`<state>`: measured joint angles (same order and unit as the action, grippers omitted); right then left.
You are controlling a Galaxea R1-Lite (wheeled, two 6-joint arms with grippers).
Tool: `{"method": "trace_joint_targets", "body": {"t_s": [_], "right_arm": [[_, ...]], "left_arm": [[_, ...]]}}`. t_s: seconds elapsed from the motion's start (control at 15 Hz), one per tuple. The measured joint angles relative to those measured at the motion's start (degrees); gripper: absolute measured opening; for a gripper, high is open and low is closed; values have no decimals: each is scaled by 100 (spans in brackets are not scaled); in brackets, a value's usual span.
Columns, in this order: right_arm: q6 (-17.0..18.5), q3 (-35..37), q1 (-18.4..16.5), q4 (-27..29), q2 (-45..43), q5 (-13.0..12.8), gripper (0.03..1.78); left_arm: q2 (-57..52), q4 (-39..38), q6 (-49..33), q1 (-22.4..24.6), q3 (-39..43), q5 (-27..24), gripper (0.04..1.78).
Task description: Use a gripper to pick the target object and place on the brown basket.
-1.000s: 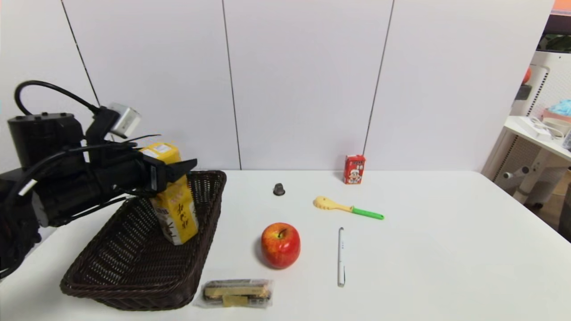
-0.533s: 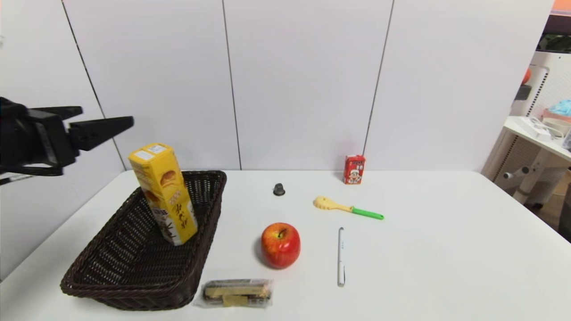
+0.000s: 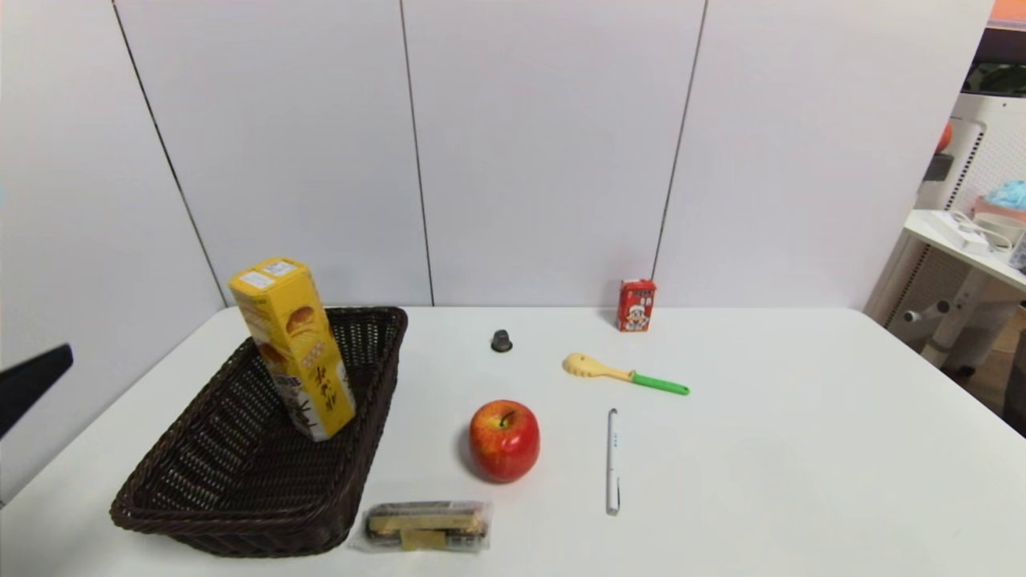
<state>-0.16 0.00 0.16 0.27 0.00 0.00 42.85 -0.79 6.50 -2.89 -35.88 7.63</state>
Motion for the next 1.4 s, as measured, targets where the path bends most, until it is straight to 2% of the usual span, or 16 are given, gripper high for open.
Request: {"method": "trace_joint_targets", "body": {"t_s": [0.27, 0.53, 0.67, 0.87, 1.13, 1.4], "right_arm": [[0, 0, 0, -2, 0, 0, 170], [0, 0, 0, 0, 0, 0, 170], [-2, 0, 0, 0, 0, 0, 170], [0, 0, 0, 0, 0, 0, 170], [0, 0, 0, -2, 0, 0, 170], [0, 0, 0, 0, 0, 0, 170]], "left_arm": [[-1430, -144, 9, 22, 1821, 33, 169], [-2491, -452, 20, 33, 3241, -46, 169], [-2731, -662, 33, 78, 3500, -339, 169], [-3227, -9, 30, 212, 3569, -889, 169], [-3996, 156, -60, 273, 3567, -972, 169], [-4252, 126, -251, 279, 3588, -964, 169]]}}
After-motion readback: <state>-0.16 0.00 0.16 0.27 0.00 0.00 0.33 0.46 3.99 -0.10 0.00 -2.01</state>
